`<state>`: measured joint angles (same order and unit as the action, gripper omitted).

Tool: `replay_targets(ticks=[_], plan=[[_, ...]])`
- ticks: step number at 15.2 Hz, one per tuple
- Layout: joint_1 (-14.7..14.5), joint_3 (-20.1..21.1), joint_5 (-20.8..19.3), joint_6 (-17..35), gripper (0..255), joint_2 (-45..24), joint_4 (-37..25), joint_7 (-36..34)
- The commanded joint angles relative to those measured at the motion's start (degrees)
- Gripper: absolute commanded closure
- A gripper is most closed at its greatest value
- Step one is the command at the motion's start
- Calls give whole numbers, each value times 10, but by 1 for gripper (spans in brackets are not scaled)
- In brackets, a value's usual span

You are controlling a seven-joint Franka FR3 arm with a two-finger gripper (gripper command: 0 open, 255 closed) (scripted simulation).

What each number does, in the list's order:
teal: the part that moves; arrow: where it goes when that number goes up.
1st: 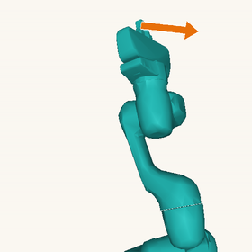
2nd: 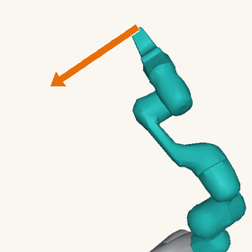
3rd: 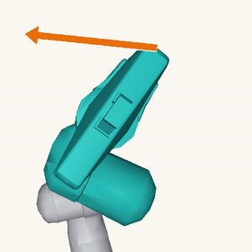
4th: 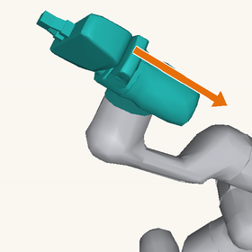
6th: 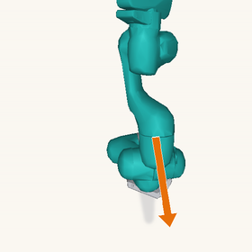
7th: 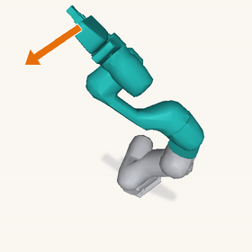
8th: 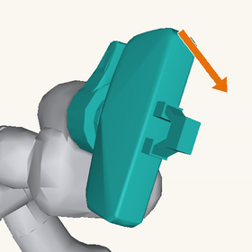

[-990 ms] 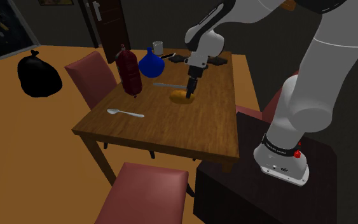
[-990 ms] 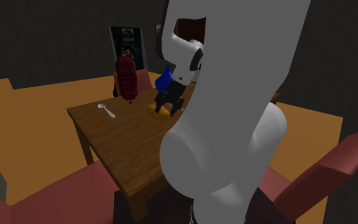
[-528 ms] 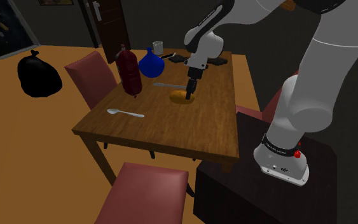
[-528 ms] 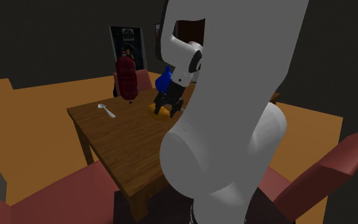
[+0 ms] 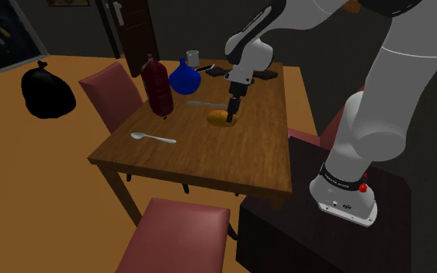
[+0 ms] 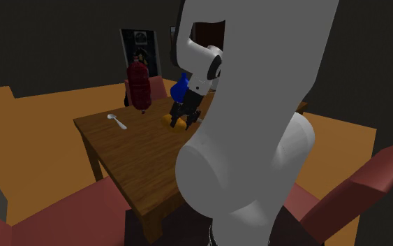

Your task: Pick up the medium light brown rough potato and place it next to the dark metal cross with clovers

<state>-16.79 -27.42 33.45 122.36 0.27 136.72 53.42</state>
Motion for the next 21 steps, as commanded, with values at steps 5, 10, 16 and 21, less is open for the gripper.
replay_targets(ticks=[5,10,16,21], plan=[[0,0,-11,-10,255,13,-3,-13],[2,0,-37,-37,255,42,-14,-43],[5,3,-62,-72,255,73,-31,-76],[8,5,-79,-102,255,94,-49,-101]])
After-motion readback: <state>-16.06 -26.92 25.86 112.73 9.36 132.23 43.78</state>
